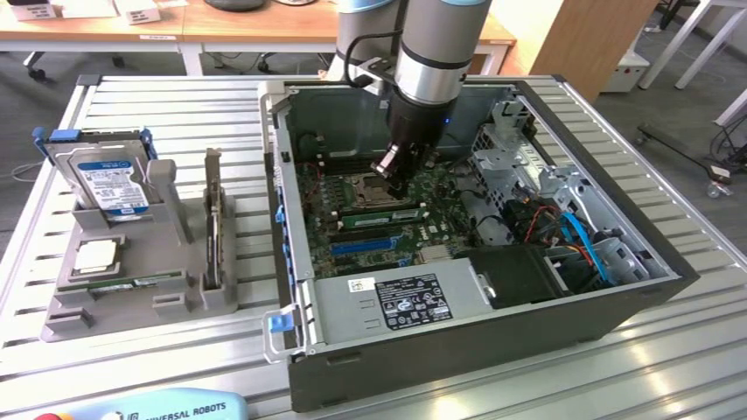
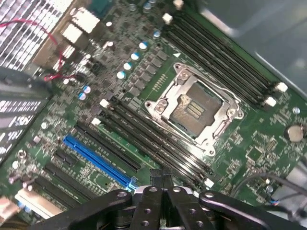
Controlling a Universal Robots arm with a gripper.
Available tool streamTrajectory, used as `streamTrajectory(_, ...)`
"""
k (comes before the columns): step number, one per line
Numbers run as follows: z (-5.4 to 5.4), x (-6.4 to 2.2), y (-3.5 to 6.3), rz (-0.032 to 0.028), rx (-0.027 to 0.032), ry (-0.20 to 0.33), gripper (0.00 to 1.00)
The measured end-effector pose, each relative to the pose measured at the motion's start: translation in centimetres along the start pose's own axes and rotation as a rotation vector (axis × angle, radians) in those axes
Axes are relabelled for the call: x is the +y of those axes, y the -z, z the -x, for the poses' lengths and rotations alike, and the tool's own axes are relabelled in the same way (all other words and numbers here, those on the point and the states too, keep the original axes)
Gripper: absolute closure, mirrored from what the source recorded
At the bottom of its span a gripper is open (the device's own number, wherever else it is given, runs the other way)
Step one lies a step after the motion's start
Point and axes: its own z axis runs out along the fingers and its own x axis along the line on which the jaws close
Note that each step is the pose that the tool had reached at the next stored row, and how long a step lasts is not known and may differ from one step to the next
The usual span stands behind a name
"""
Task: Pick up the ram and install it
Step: 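Press down the ram until it locks into place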
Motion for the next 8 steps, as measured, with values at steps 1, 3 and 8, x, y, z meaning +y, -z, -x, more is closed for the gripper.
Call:
streamTrajectory(1, 0.00, 0.00, 0.00, -0.0002, -0.0002, -0.015, 0.90)
streamTrajectory(3, 0.00, 0.00, -0.01, -0.0006, -0.0007, -0.046, 0.90)
streamTrajectory(8, 0.00, 0.00, -0.03, -0.0017, -0.0019, -0.129, 0.90)
